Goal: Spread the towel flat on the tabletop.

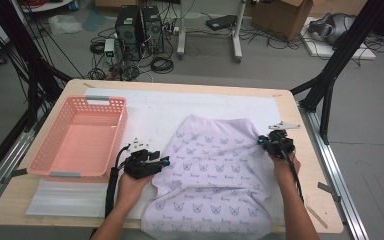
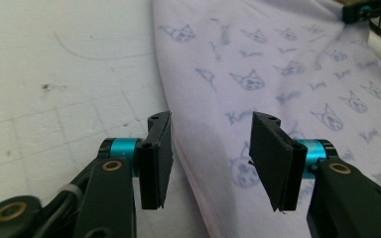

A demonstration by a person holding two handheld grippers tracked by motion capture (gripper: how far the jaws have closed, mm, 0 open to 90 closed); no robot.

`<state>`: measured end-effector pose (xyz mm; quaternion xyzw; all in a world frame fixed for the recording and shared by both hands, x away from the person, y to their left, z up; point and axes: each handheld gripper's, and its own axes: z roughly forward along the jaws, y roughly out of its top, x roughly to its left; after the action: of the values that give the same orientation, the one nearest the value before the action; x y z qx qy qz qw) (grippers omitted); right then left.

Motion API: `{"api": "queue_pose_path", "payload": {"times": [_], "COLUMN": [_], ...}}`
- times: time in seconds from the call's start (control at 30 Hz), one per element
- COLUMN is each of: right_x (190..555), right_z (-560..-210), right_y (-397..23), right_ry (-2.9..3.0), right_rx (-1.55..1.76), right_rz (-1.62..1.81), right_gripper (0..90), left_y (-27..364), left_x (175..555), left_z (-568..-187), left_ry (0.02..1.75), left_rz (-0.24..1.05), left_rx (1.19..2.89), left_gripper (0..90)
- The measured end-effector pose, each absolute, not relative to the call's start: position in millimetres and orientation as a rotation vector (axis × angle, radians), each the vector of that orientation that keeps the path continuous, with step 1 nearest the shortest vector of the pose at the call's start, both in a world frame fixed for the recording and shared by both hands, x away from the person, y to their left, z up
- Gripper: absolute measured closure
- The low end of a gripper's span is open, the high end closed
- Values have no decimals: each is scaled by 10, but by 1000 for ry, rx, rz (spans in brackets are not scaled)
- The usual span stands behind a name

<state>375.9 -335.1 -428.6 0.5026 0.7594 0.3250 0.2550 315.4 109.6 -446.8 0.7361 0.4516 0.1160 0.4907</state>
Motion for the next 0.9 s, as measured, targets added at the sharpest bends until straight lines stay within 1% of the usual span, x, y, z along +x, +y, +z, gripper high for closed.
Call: {"api": "queue_pose_path", "payload": {"times": [0.07, 0.13, 0.17, 0.2, 0.4, 0.53, 0.6, 0.67, 0.8, 0.9], "right_x": [3711, 3682, 3668, 3639, 3515, 3426, 3381, 3321, 3225, 3173], "right_z": [-4297, -4316, -4315, -4309, -4273, -4230, -4210, -4192, -4176, -4167], "right_y": [-3434, -3469, -3480, -3491, -3487, -3457, -3442, -3431, -3409, -3386], "right_ry": [2065, 2064, 2059, 2051, 2073, 2088, 2096, 2103, 2113, 2125], "right_rx": [1379, 1401, 1408, 1405, 1345, 1300, 1284, 1267, 1245, 1229], "right_rz": [879, 881, 895, 916, 980, 1026, 1042, 1064, 1094, 1120], "right_gripper": [836, 711, 699, 664, 631, 619, 620, 621, 620, 618], "left_y": [1037, 980, 947, 926, 847, 839, 857, 864, 799, 687], "left_x": [3181, 3216, 3254, 3286, 3531, 3759, 3833, 3927, 3998, 4000], "left_z": [-4419, -4384, -4364, -4351, -4293, -4325, -4370, -4421, -4464, -4506], "left_ry": [1077, 1067, 1066, 1065, 1099, 1151, 1177, 1212, 1212, 1199], "left_rz": [285, 293, 291, 295, 303, 319, 328, 308, 286, 296], "left_rx": [1797, 1785, 1803, 1804, 1779, 1792, 1765, 1785, 1807, 1866], "left_gripper": [498, 497, 497, 499, 545, 548, 547, 537, 523, 531]}}
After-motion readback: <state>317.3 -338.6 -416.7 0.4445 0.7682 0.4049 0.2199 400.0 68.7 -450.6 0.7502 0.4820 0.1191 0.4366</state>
